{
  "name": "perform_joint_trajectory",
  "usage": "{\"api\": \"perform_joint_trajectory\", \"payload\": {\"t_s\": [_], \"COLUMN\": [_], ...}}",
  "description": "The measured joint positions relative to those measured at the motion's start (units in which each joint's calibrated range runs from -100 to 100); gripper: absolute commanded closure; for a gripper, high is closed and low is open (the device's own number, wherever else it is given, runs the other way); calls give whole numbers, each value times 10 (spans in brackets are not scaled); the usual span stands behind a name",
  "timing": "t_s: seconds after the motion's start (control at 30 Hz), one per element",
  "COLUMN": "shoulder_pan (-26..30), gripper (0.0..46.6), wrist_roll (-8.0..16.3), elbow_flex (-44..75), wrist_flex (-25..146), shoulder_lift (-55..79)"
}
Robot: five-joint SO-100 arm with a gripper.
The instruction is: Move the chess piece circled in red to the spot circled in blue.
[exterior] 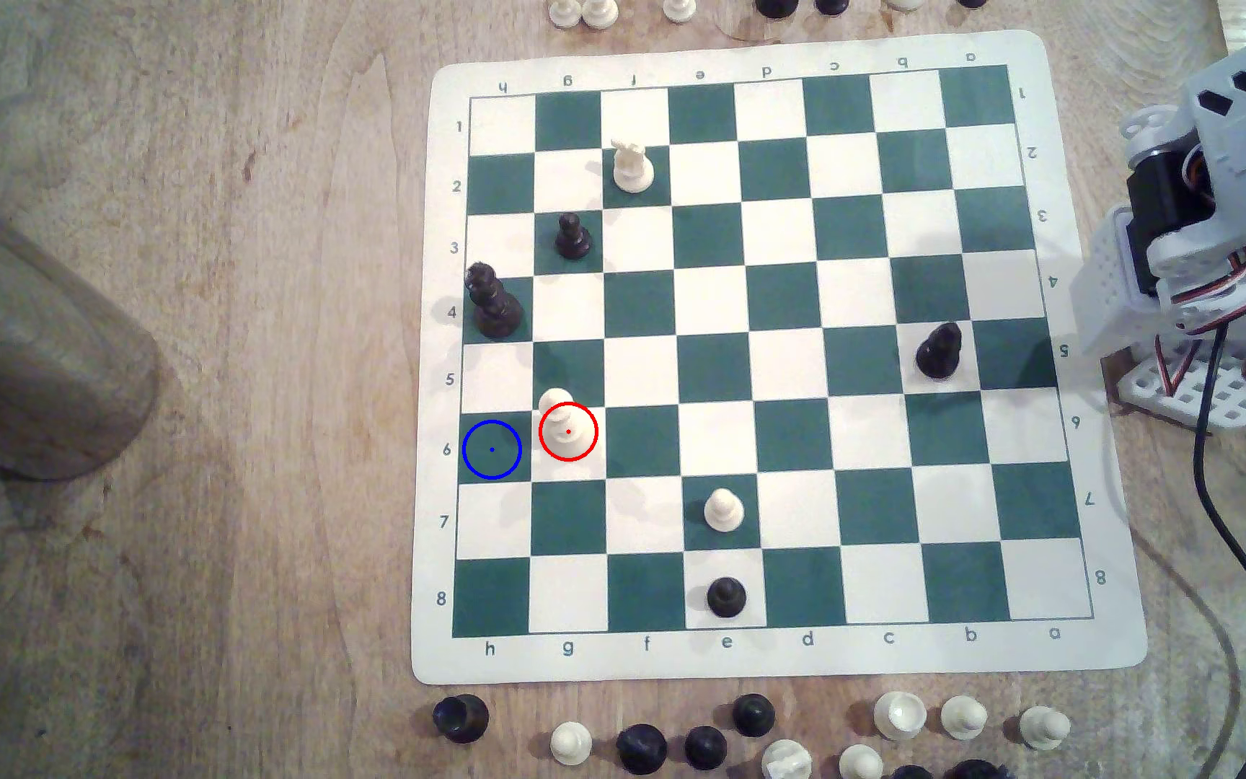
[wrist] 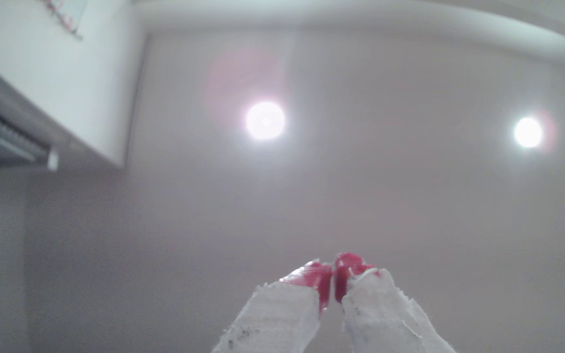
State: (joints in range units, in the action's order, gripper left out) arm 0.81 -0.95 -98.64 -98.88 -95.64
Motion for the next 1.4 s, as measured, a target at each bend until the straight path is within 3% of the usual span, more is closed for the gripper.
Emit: {"api": "perform_joint_trajectory", "payload": {"t_s": [0.1,0.23,0.37,0.4,0.7,1.0,1.13,1.27,1.4], "shoulder_pan": [0,0,-1,-7,-33,-18,-13,-4,13], "gripper": [464,464,464,464,464,464,460,410,413], "wrist_roll": [0,0,0,0,1,2,3,3,2], "elbow_flex": [0,4,42,85,268,431,439,467,520], "wrist_flex": [7,143,353,487,1058,1340,1384,1403,1457], "shoulder_lift": [0,0,0,0,45,241,302,353,418]}}
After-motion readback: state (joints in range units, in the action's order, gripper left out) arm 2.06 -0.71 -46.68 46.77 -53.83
